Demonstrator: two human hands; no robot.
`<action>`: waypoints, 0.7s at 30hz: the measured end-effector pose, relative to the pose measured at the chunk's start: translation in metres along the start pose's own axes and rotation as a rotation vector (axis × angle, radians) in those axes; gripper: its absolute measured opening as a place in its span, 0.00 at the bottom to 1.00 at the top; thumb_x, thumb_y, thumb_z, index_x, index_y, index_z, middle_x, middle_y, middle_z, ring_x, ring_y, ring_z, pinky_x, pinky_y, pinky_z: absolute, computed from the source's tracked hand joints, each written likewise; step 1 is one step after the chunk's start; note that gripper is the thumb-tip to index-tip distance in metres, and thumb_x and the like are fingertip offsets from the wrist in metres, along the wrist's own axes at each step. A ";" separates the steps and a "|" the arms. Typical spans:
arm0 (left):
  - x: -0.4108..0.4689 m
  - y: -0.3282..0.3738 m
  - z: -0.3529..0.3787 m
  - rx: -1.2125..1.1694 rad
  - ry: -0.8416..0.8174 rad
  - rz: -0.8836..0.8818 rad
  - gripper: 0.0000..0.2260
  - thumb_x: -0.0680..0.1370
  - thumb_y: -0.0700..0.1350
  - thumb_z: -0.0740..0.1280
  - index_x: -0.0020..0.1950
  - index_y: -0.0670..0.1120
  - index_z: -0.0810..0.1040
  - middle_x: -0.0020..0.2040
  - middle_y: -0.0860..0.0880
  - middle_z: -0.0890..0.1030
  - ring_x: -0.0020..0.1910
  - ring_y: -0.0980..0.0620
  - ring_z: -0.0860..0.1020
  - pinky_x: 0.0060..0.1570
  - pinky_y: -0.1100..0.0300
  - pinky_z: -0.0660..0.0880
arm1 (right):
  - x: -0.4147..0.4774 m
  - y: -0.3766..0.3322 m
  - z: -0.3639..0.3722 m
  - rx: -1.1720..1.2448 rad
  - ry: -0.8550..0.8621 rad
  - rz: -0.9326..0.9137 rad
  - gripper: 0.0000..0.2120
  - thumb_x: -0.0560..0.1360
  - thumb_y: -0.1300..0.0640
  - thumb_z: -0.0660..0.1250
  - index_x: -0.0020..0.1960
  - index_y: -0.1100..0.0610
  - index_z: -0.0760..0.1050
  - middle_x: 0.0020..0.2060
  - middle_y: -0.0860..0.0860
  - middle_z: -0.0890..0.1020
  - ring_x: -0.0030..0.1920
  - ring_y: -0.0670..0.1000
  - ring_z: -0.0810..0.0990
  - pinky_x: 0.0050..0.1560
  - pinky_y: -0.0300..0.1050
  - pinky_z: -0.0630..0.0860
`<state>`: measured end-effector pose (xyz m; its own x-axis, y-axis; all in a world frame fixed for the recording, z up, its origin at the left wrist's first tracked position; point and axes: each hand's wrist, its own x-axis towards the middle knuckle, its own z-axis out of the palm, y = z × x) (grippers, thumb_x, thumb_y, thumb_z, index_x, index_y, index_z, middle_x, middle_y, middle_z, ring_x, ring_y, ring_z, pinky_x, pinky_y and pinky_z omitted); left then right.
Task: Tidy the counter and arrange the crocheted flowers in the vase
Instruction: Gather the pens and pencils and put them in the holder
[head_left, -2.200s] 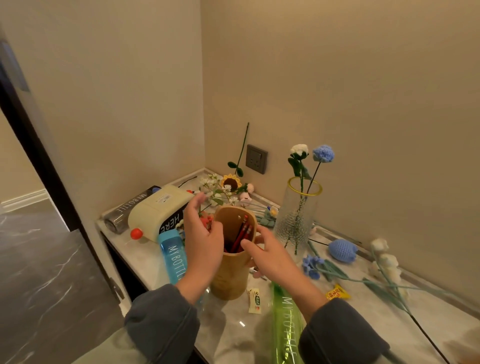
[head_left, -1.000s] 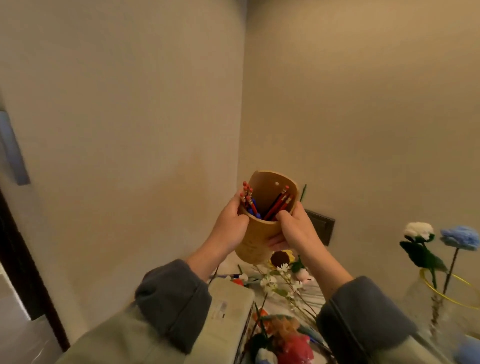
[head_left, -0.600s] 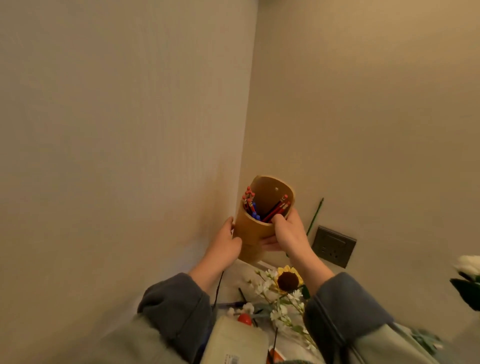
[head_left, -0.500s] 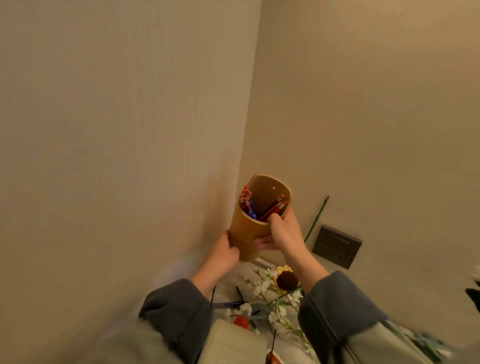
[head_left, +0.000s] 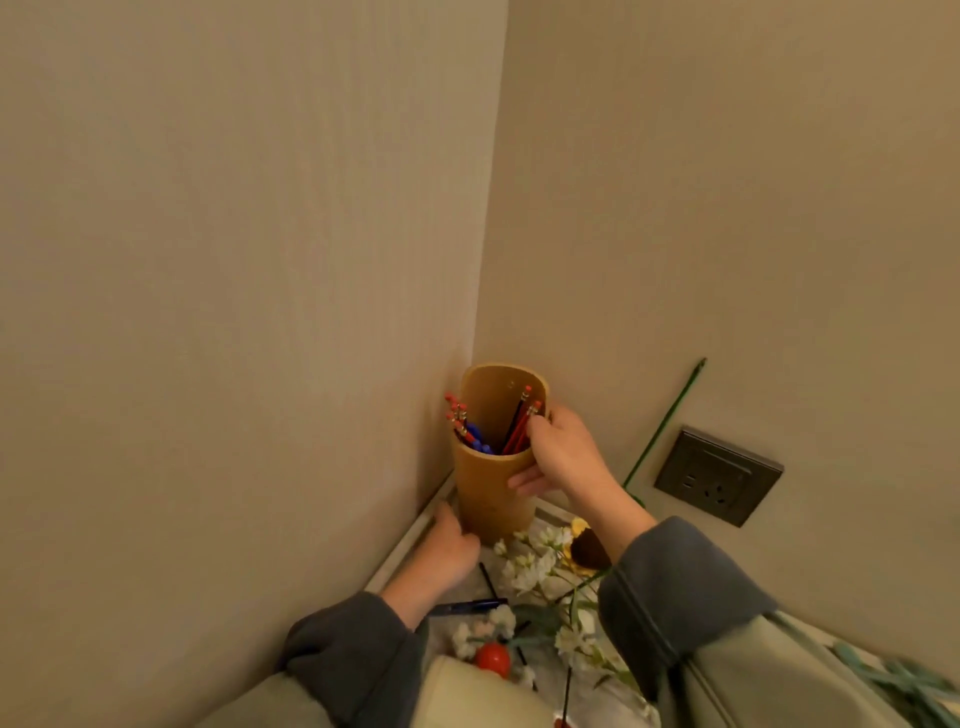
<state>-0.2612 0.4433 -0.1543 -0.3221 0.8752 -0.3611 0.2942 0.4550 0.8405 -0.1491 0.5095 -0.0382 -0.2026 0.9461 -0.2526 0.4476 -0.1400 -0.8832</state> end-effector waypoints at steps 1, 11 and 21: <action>0.000 -0.001 0.000 0.016 -0.018 -0.002 0.27 0.78 0.38 0.60 0.76 0.41 0.55 0.69 0.39 0.70 0.67 0.42 0.71 0.66 0.51 0.69 | 0.001 0.000 -0.001 -0.021 0.000 -0.004 0.12 0.81 0.54 0.49 0.60 0.56 0.65 0.34 0.61 0.83 0.29 0.58 0.84 0.28 0.50 0.82; -0.020 0.010 0.000 -0.013 -0.104 -0.028 0.30 0.79 0.36 0.58 0.78 0.45 0.49 0.76 0.45 0.61 0.74 0.47 0.61 0.70 0.56 0.60 | -0.001 0.006 -0.008 -0.080 0.001 0.003 0.12 0.82 0.54 0.48 0.59 0.57 0.66 0.31 0.61 0.83 0.28 0.57 0.84 0.26 0.47 0.81; -0.027 0.006 0.001 0.000 -0.133 -0.020 0.30 0.78 0.37 0.60 0.78 0.47 0.53 0.74 0.46 0.65 0.72 0.47 0.64 0.72 0.50 0.62 | 0.013 0.019 -0.004 -0.151 -0.016 -0.059 0.11 0.82 0.53 0.47 0.58 0.54 0.65 0.33 0.58 0.83 0.27 0.55 0.83 0.25 0.46 0.81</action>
<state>-0.2497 0.4221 -0.1401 -0.2058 0.8800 -0.4281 0.2887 0.4726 0.8326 -0.1402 0.5200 -0.0567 -0.2454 0.9466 -0.2092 0.5599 -0.0378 -0.8277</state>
